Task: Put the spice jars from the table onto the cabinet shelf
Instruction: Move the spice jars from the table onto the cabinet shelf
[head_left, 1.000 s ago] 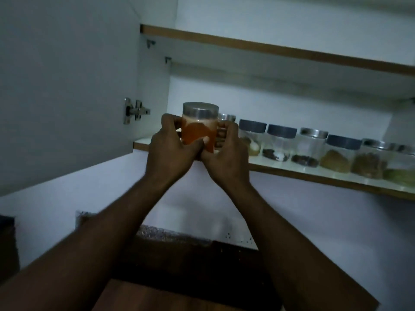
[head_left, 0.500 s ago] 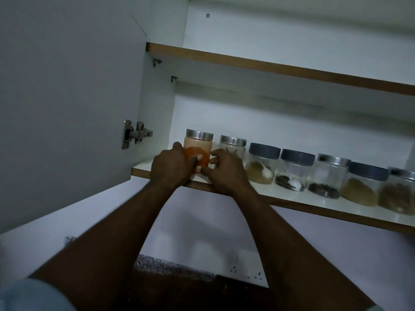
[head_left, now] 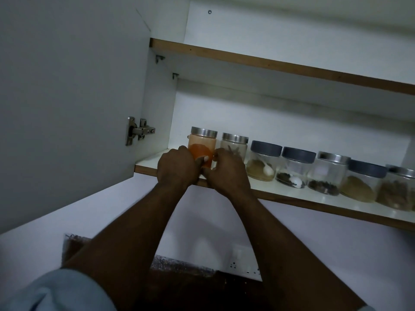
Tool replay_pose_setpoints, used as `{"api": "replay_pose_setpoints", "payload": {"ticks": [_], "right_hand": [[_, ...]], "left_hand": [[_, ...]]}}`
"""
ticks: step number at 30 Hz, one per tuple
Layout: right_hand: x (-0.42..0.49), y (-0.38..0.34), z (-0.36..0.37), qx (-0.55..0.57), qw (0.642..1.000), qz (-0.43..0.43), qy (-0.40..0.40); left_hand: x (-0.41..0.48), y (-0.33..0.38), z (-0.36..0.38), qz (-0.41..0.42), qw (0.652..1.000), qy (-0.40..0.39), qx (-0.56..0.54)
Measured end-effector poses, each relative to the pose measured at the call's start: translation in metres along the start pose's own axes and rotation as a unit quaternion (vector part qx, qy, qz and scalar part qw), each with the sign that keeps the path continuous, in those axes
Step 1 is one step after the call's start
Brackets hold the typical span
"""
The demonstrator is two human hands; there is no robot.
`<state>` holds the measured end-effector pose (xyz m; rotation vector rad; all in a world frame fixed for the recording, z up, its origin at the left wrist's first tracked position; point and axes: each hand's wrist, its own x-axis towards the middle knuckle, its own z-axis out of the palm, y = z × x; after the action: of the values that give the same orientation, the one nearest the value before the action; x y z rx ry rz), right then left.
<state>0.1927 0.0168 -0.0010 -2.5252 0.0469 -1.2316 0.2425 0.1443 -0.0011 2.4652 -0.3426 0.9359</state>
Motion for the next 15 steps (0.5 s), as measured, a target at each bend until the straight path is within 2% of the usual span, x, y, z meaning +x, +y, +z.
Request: {"api": "replay_pose_setpoints", "payload": {"ticks": [5,8,10,12,15], "right_hand": [[-0.011,-0.007,-0.017,0.014,0.999,-0.050,-0.008],[-0.031,-0.013,-0.034,0.028,0.997,-0.067,-0.008],[-0.054,-0.023,-0.039,0.022,0.993,-0.113,0.006],[-0.090,-0.032,-0.033,0.046,0.988,-0.146,0.019],[-0.192,-0.035,-0.001,0.067,0.992,-0.095,-0.047]], "left_hand": [[-0.020,-0.003,-0.015,0.020,0.999,0.043,-0.020],[-0.046,-0.006,-0.036,0.052,0.991,0.078,-0.100],[-0.075,-0.004,-0.049,0.104,0.980,0.092,-0.146],[-0.114,-0.013,-0.055,0.138,0.976,0.076,-0.151],[-0.193,-0.057,-0.046,0.141,0.980,-0.031,-0.135]]}}
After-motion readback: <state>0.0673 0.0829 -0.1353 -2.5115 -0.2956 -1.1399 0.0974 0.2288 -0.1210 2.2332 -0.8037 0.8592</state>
